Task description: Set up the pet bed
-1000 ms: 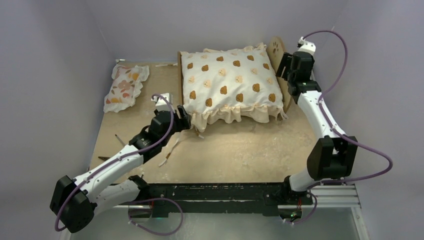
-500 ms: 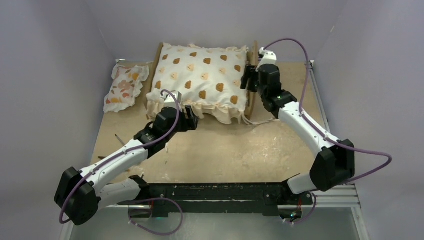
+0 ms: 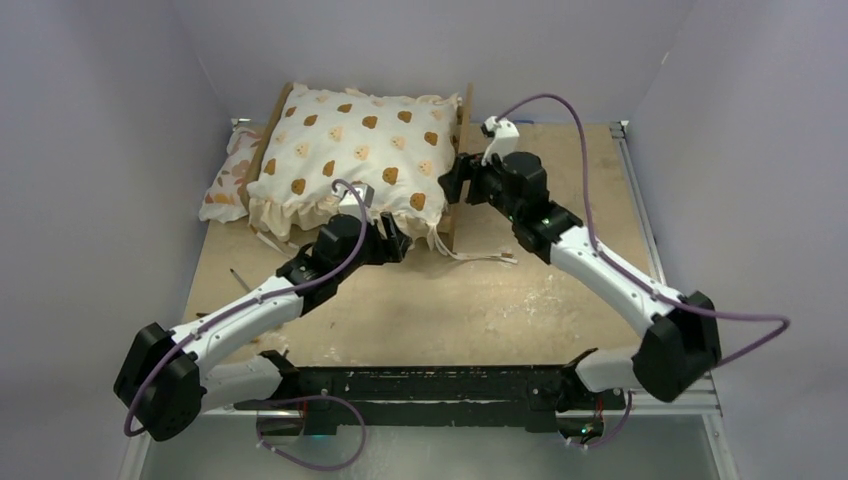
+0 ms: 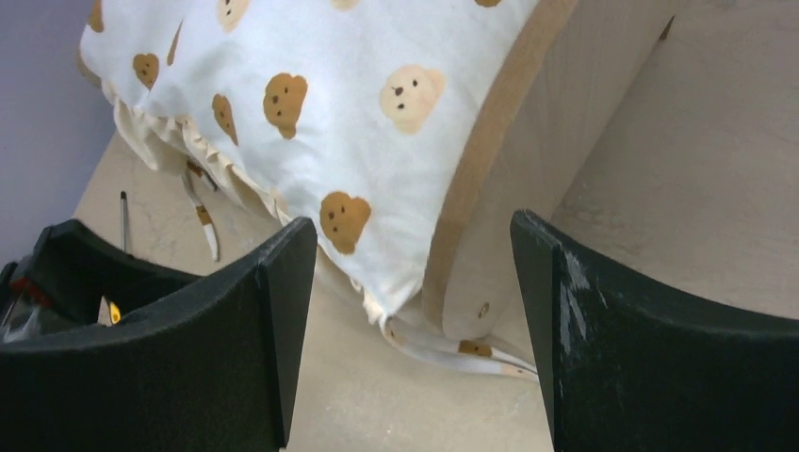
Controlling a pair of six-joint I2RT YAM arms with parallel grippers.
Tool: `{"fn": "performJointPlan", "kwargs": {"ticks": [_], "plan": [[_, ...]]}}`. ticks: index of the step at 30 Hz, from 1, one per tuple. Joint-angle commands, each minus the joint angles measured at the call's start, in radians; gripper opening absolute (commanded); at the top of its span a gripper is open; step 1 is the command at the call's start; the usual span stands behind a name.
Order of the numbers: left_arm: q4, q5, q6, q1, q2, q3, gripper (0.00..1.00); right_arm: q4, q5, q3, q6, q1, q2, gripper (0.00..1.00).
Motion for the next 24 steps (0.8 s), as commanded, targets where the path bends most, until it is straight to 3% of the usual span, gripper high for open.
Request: {"fn": "performJointPlan", "kwargs": {"ticks": [1,5,10,18,24], "plan": [[0.129,0.054,-0.041,-0.026,0.022,-0.036,0.68,0.054,0.009,-0.173,-0.019,0.003,-0.201,0.78],[0.206,0.053,-0.076,-0.080,0.062,-0.049,0.68,0.057,0.122,-0.349,-0.010,0.002,-0.307,0.78],[0.313,-0.100,-0.149,-0.209,0.145,-0.044,0.68,0.092,0.271,-0.513,0.091,0.001,-0.396,0.78],[0.417,-0.414,-0.235,-0.362,0.366,0.043,0.66,0.187,0.419,-0.647,0.188,0.002,-0.431,0.78],[0.494,-0.496,-0.260,-0.390,0.525,0.108,0.57,0.226,0.432,-0.690,0.207,0.001,-0.435,0.79]]}}
